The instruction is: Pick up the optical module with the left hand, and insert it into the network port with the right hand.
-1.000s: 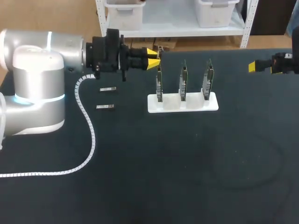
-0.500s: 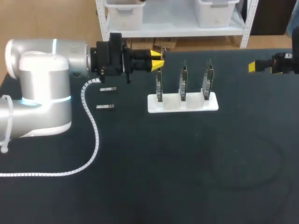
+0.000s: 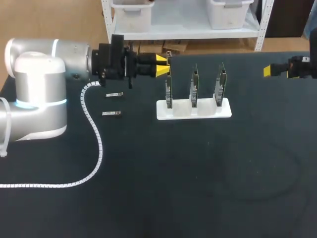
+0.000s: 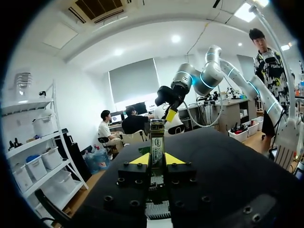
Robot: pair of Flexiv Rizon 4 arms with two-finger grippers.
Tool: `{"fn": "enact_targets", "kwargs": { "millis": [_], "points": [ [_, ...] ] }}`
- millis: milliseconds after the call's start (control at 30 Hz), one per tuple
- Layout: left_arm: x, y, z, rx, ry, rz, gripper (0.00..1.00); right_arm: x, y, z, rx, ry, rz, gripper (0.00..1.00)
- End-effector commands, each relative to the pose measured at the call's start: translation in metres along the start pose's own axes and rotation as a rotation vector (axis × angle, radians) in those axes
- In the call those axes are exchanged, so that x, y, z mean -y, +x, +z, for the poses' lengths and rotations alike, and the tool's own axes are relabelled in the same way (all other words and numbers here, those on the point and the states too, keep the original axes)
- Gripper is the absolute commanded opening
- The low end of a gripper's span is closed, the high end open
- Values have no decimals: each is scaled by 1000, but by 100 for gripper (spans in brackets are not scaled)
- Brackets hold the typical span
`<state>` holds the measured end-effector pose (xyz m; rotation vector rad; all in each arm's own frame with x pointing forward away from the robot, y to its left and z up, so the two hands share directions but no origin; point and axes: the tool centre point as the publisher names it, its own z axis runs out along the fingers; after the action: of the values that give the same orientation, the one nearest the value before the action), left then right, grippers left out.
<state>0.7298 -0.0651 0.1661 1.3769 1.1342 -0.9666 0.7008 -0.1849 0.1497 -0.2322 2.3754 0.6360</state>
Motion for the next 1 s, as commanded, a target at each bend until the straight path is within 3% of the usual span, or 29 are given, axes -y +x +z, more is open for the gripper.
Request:
{"fn": "enact_targets", "kwargs": {
  "millis": [33,500,633,1000],
  "points": [
    [-8,1,1,-6,25,2,0,-1,0,-1,0,3,1,100],
    [-15,6,7,-16,14,2,0,-1,0,-1,0,3,1,100],
    [-18,1,9,-35,17,78,0,-1,0,-1,0,3,1,100],
    [-18,1,9,-35,17,78,0,-1,0,-1,0,3,1,100]
  ]
}}
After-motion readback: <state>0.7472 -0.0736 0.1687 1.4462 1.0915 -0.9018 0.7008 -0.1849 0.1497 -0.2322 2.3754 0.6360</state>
